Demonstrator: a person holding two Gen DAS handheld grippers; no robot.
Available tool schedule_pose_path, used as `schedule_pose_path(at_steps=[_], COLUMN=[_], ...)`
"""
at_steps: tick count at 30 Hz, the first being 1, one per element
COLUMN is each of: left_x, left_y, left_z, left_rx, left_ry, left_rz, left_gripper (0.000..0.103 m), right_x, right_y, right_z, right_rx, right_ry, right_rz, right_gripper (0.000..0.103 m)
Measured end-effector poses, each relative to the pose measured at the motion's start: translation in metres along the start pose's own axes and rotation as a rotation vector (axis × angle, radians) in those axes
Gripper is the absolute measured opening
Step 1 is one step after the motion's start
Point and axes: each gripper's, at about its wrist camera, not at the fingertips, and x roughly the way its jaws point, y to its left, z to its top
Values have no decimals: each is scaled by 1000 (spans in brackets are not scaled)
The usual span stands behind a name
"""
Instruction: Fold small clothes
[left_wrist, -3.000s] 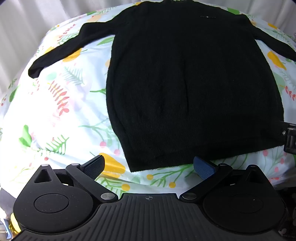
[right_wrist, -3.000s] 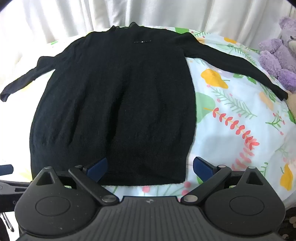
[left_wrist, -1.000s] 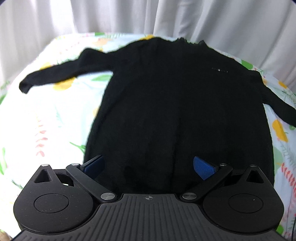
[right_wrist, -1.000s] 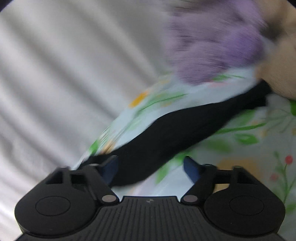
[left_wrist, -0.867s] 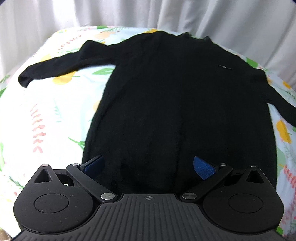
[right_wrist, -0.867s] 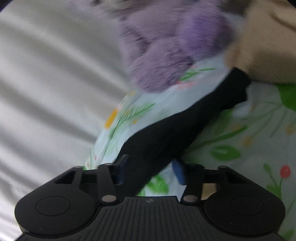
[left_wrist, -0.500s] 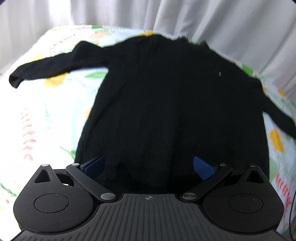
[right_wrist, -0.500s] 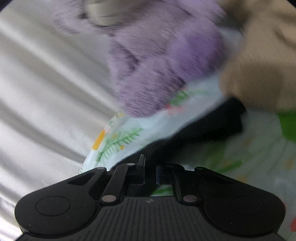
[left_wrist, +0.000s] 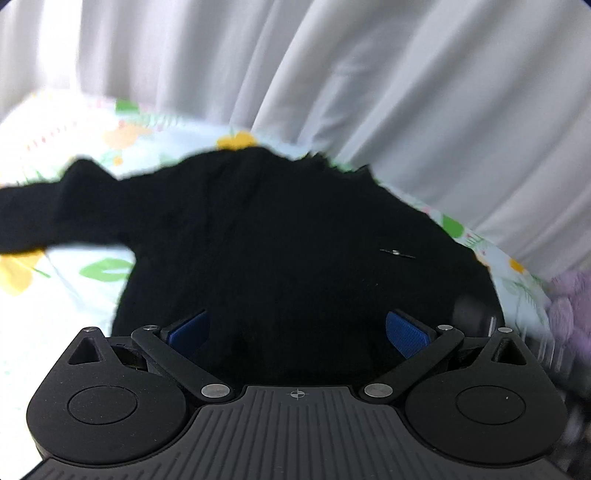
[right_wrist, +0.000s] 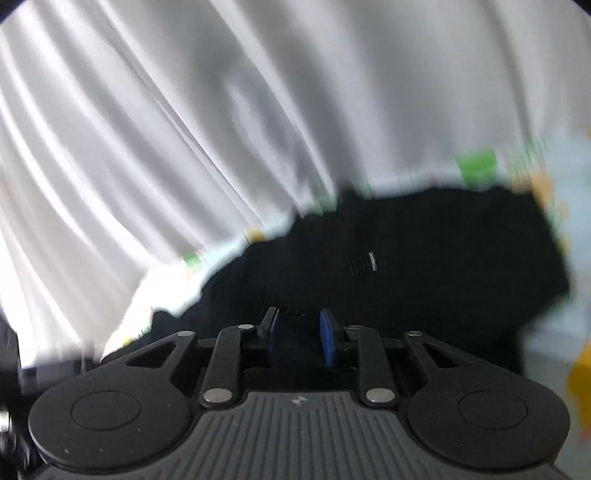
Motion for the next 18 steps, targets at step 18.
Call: schedule_pose_path(at_steps=[18], left_x=[65], left_y=[29], left_z=[21], left_rx=[-37], left_ry=[183], left_rz=[-108], left_gripper=[65], right_x=[-29], right_y=[-67], right_z=[-37], right_rx=[245], right_ry=[-3], right_rz=[-84], right_gripper=[42])
